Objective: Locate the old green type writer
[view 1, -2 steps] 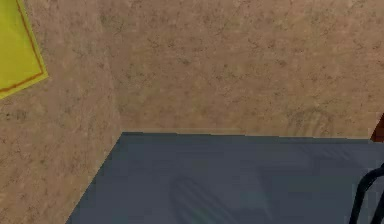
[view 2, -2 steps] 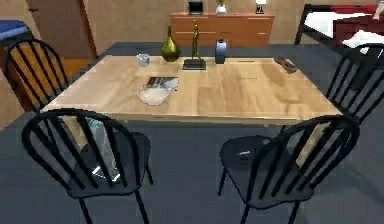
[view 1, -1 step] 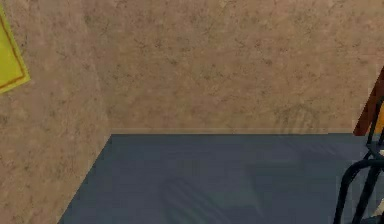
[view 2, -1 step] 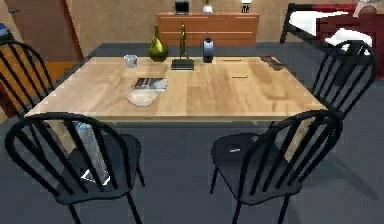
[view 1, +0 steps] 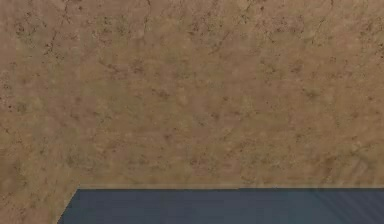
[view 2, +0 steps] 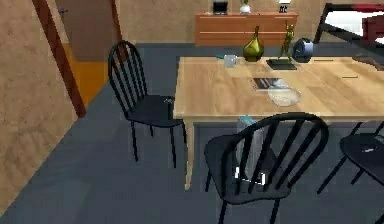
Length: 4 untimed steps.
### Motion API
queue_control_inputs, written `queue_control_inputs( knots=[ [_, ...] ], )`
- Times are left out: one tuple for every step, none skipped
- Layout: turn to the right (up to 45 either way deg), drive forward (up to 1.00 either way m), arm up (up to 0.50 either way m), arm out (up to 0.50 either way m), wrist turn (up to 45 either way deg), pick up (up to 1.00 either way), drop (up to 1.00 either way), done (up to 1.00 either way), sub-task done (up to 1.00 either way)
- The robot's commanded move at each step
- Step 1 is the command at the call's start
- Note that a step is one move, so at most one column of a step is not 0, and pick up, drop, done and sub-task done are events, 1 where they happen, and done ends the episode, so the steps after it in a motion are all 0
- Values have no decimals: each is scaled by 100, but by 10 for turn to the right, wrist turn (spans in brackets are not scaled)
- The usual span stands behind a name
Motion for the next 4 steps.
queue_control_inputs(
  knots=[
    [420,0,0,0,0,0,0,0,0],
    [0,15,0,0,0,0,0,0,0],
    [-450,0,0,0,0,0,0,0,0],
    [-450,0,0,0,0,0,0,0,0]
  ],
)
